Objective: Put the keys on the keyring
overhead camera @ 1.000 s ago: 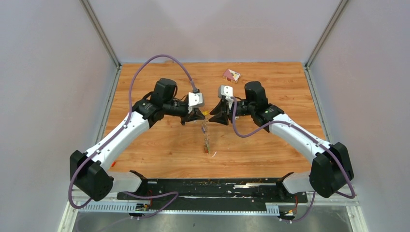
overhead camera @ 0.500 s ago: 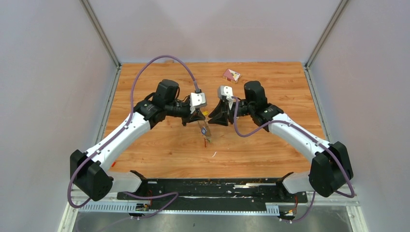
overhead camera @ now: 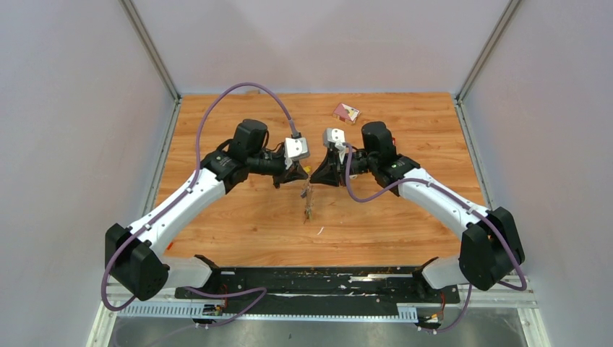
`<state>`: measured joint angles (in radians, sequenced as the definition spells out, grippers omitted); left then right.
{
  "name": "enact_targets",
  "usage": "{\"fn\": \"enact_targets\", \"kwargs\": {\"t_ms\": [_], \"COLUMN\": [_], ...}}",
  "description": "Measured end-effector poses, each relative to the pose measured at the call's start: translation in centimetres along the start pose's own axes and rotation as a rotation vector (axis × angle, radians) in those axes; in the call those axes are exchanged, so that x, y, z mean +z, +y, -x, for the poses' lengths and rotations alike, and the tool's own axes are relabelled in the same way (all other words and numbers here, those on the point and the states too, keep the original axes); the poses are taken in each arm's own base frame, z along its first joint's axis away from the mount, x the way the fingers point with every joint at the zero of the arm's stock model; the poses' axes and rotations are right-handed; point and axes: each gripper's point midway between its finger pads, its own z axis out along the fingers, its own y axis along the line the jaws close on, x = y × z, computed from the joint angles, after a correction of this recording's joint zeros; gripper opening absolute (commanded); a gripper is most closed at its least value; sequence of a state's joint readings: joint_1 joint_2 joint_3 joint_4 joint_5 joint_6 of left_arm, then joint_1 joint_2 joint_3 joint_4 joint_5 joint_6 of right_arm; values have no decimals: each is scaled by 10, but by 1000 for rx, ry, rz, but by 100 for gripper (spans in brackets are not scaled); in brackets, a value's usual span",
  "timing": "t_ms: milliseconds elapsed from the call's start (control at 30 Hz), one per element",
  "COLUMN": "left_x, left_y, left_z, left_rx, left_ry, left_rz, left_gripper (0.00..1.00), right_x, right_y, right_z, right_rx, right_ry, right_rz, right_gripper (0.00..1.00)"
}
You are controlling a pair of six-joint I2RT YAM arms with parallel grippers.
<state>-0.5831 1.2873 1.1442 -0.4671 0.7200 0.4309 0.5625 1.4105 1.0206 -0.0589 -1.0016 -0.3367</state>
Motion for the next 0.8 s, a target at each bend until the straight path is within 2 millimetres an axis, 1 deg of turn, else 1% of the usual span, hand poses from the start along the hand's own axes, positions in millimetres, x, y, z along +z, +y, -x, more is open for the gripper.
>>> {"fn": "enact_targets", "kwargs": {"t_ms": [67,100,233,300,367,400,500,600,667,800], "left_x": [1,1,1,1,1,1,1,-4,-10,-20], "left_y": [-1,-1,-1,0,0,0,-2,-1,2,13], "left_z": [-3,-3,-4,-3,-3,-3,-1,0,1,2], "left_rx": [-6,-7,-8,-4,6,18,48,71,85,107], "left_ry": [5,5,5,1,0,-2,-12,-33,-51,-92], "left_rz": [-2,-3,-5,-2,-5,-7,-23,-31,-28,-10], "left_gripper": [0,0,1,12,27,33,47,55,57,57], "right_x": [0,0,0,0,-1,-1,-2,-4,-5,-7], "right_y": [-1,-1,-5,-7,-8,-8,-10,-9,-9,-6], "right_z": [1,1,1,1,1,1,4,7,10,13], "right_rx": [-1,-1,3,2,-1,-2,-8,-16,-22,-31], "right_ry": [-1,-1,0,-2,-3,-4,-9,-20,-31,-48], "right_rz": [-4,-7,-26,-38,-53,-55,-73,-75,-73,-61], "right_gripper": [2,0,0,0,0,0,0,0,0,0]}}
